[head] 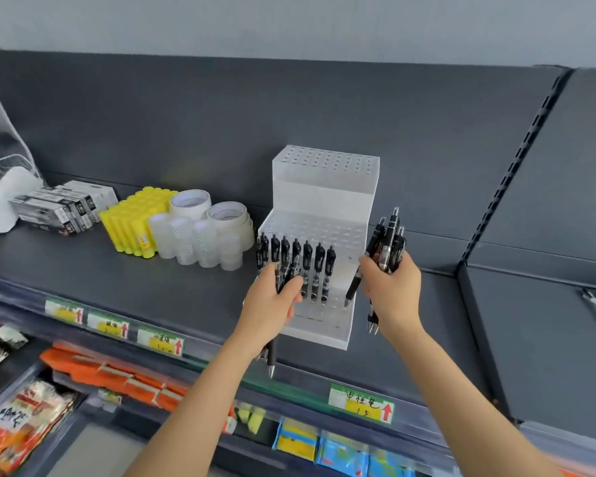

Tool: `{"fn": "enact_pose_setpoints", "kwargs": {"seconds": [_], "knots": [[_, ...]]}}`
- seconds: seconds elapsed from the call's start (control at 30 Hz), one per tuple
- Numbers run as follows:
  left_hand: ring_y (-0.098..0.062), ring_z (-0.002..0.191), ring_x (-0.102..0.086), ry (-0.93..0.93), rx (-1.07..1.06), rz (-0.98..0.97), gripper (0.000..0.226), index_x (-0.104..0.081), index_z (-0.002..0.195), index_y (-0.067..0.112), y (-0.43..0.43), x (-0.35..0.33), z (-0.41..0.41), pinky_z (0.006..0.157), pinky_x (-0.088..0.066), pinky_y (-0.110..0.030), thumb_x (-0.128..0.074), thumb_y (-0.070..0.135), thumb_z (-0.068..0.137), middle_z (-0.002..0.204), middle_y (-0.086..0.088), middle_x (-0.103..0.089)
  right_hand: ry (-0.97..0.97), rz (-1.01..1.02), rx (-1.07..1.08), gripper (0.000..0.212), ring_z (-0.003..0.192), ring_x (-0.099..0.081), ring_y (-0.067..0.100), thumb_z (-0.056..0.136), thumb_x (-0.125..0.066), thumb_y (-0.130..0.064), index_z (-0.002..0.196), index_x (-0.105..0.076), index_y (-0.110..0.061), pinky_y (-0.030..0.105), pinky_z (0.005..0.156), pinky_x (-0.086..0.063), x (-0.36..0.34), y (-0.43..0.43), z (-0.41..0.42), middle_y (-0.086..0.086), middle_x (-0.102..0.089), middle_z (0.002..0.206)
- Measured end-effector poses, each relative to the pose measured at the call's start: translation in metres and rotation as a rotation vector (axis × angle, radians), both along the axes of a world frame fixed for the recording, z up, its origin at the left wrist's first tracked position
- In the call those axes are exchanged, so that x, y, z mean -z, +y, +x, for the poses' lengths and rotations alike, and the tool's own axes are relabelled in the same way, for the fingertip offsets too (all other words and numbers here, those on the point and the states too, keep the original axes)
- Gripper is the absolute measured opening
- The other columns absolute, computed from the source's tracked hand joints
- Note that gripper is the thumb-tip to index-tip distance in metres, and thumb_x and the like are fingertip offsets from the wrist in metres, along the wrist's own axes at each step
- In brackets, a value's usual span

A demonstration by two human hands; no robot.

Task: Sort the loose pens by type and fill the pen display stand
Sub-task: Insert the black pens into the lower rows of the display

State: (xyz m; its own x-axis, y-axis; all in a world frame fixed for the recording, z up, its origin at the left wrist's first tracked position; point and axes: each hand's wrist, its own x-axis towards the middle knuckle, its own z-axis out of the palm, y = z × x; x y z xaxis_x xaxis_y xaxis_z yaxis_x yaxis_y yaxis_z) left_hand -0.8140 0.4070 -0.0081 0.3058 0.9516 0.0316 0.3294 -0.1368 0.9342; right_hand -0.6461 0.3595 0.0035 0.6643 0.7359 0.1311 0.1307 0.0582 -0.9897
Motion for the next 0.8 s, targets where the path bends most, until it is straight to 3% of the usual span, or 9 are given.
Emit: {"fn": "enact_pose_setpoints", "kwargs": {"seconds": [0.17, 0.27, 0.43, 0.5, 0.63, 0.8], "knots": [[-0.015, 0.052, -0.046, 0.03, 0.078, 0.082, 0.011, -0.039, 0.103, 0.024, 0.009, 0.002, 0.003, 0.053, -0.041, -0.031, -0.049, 0.024, 0.097, 0.079, -0.004, -0.063, -0.123, -0.003, 0.043, 0.022, 0.052, -0.045, 0.004, 0.081, -0.068, -0.014, 0.069, -0.051, -0.022, 0.019, 0.055, -0.039, 0.009, 0.013, -0.001, -0.008, -0.054, 0.061], [-0.012, 0.048, -0.045, 0.053, 0.075, 0.151, 0.014, -0.044, 0.103, 0.013, 0.015, 0.004, 0.007, 0.054, -0.043, -0.03, -0.049, 0.024, 0.097, 0.079, -0.005, -0.065, -0.153, -0.009, 0.053, 0.017, 0.061, -0.051, 0.01, 0.082, -0.069, -0.018, 0.073, -0.055, -0.017, 0.024, 0.061, -0.045, 0.017, 0.018, 0.002, -0.003, -0.06, 0.068], [-0.012, 0.051, -0.049, 0.036, 0.077, 0.185, 0.015, -0.044, 0.108, 0.018, 0.027, 0.009, 0.01, 0.053, -0.044, -0.03, -0.05, 0.026, 0.097, 0.08, -0.002, -0.064, -0.193, -0.037, 0.004, 0.009, 0.074, -0.062, 0.019, 0.081, -0.071, -0.017, 0.081, -0.062, -0.013, 0.032, 0.07, -0.051, 0.028, 0.023, 0.003, 0.002, -0.068, 0.078], [-0.012, 0.052, -0.048, 0.042, 0.087, 0.185, 0.015, -0.044, 0.108, 0.017, 0.03, 0.011, 0.011, 0.052, -0.044, -0.03, -0.05, 0.027, 0.097, 0.081, -0.003, -0.064, -0.21, -0.06, -0.012, 0.013, 0.069, -0.059, 0.019, 0.08, -0.071, -0.016, 0.078, -0.061, -0.009, 0.03, 0.066, -0.049, 0.032, 0.023, 0.002, 0.005, -0.067, 0.076], [-0.011, 0.052, -0.049, 0.033, 0.109, 0.192, 0.017, -0.037, 0.108, 0.026, 0.032, 0.013, 0.014, 0.052, -0.044, -0.029, -0.05, 0.026, 0.097, 0.082, -0.004, -0.064, -0.281, -0.123, -0.02, 0.02, 0.056, -0.049, 0.002, 0.081, -0.071, -0.015, 0.07, -0.055, -0.017, 0.01, 0.054, -0.038, 0.038, 0.022, -0.001, -0.005, -0.059, 0.066], [-0.008, 0.051, -0.049, 0.04, 0.155, 0.195, 0.036, -0.039, 0.131, 0.017, 0.037, 0.012, 0.014, 0.049, -0.042, -0.022, -0.05, 0.026, 0.097, 0.082, -0.003, -0.065, -0.308, -0.196, -0.006, 0.015, 0.058, -0.051, 0.006, 0.082, -0.071, -0.015, 0.075, -0.057, -0.014, 0.007, 0.053, -0.04, 0.04, 0.026, -0.009, -0.006, -0.061, 0.07]]}}
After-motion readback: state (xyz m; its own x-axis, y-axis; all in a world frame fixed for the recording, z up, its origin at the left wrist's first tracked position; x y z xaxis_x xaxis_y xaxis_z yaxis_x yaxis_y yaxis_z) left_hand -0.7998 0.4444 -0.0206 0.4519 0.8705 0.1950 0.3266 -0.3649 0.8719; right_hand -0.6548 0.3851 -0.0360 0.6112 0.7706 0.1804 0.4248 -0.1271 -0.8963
